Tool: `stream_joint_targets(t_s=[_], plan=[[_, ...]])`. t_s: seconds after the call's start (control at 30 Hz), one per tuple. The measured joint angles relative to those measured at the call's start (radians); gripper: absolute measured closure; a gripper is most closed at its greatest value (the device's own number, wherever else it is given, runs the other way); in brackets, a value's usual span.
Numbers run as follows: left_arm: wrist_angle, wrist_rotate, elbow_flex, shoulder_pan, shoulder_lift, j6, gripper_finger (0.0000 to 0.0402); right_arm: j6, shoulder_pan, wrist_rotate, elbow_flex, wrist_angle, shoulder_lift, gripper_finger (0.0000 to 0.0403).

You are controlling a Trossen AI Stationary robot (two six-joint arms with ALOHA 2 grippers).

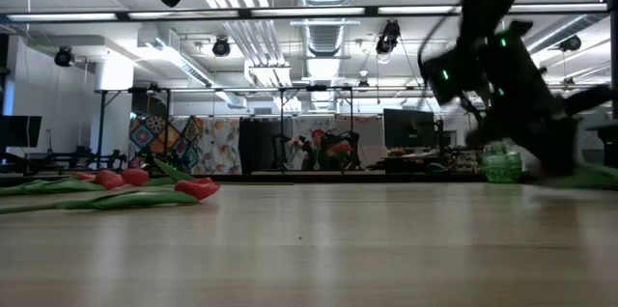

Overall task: Sort flowers into vase by color
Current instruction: Put the dark red tulip into the green vase

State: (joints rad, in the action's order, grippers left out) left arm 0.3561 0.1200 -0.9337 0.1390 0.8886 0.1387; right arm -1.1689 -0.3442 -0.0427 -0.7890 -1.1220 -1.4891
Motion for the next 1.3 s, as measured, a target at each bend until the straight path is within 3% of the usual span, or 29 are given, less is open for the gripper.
stream_joint_targets(t_s=[0.07,0.17,0.33,0.5,0.67,0.8,0.9,1.0,1.13,1.3], plan=[[-0.001,0.0,0.0,0.0,0.0,-0.004,0.0295,0.011,0.001,0.019,-0.063,-0.001,0.061,0.039],[-0.001,0.0,0.0,0.0,0.0,-0.004,0.0295,0.054,0.001,0.14,-0.179,0.004,0.176,0.0391],[-0.009,0.001,0.0,0.0,0.0,-0.003,0.0295,0.137,0.002,0.551,-0.337,0.002,0.404,0.0391],[-0.04,0.003,0.0,0.0,0.0,0.0,0.0295,0.207,0.001,0.947,-0.395,-0.002,0.614,0.0392],[-0.084,0.005,0.0,0.0,0.0,0.008,0.0295,0.272,0.001,1.188,-0.399,0.084,0.736,0.0392],[-0.129,0.015,0.0,0.0,0.001,0.008,0.0295,0.549,0.001,1.34,-0.398,0.274,0.765,0.0392],[-0.14,0.029,0.0,0.0,0.001,0.008,0.0295,0.731,-0.003,1.422,-0.398,0.412,0.772,0.0392],[-0.142,0.031,0.0,0.0,0.001,0.008,0.0295,0.789,-0.021,1.459,-0.397,0.488,0.767,0.0392],[-0.177,0.033,0.0,0.0,0.01,0.008,0.0295,0.772,-0.087,1.456,-0.388,0.506,0.748,0.0392],[-0.238,0.039,0.0,0.0,0.031,0.01,0.0295,0.77,-0.181,1.374,-0.382,0.553,0.686,0.0392]])
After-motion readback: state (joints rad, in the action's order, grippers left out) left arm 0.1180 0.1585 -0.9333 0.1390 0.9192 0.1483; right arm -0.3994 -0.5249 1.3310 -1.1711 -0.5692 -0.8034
